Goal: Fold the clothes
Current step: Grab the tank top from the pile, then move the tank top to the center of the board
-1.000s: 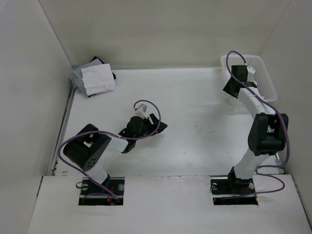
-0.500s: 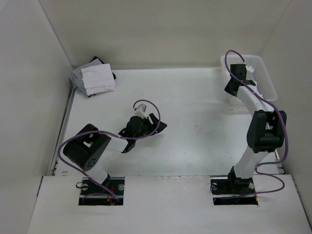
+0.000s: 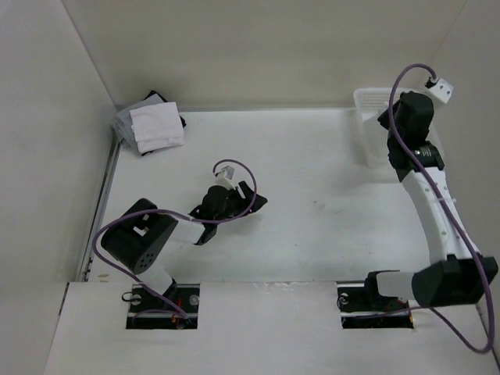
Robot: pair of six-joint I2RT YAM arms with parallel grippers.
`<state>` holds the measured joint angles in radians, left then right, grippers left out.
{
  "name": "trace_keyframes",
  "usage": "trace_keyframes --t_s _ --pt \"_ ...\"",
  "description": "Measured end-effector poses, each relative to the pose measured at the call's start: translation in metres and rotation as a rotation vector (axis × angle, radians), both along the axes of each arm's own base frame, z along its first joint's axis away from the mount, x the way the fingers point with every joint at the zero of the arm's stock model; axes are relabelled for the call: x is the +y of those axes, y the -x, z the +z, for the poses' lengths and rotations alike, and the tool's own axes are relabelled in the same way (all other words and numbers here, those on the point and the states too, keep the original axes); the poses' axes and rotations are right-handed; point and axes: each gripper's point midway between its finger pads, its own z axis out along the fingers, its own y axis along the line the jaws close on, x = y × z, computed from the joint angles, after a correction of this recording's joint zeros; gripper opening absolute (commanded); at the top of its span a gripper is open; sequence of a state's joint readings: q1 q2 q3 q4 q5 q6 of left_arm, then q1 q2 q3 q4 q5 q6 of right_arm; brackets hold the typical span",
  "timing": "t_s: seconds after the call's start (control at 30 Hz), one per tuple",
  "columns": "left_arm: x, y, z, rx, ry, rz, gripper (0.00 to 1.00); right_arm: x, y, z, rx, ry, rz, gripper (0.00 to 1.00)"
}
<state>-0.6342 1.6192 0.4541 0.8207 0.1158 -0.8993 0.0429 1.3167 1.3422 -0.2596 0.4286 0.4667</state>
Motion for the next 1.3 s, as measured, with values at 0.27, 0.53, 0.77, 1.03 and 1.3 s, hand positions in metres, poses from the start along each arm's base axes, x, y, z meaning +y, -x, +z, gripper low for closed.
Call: trace_keyframes --t_s 0.27,0.53,0.77,1.03,1.3 --pt "0.010 -0.010 0.056 -0.116 0.061 0.072 0.56 0.136 0.101 0.176 -0.450 -0.002 0.413 0.03" --pt "0.099 -0.016 0.169 -0.365 0.144 0.378 0.57 0.253 0.186 0.193 -0.561 -0.117 0.900 0.04" --pt "0.145 -0.018 0.138 -0.305 0.022 0.533 0.57 0.301 0.035 -0.002 -0.177 -0.184 0.969 0.32" --pt "0.160 -0.016 0.083 -0.181 -0.144 0.567 0.56 0.260 -0.044 -0.204 0.290 -0.293 0.779 0.34" --pt "0.165 -0.003 -0.001 0.037 -0.359 0.519 0.51 0.319 0.072 -0.219 0.346 -0.186 0.910 0.39"
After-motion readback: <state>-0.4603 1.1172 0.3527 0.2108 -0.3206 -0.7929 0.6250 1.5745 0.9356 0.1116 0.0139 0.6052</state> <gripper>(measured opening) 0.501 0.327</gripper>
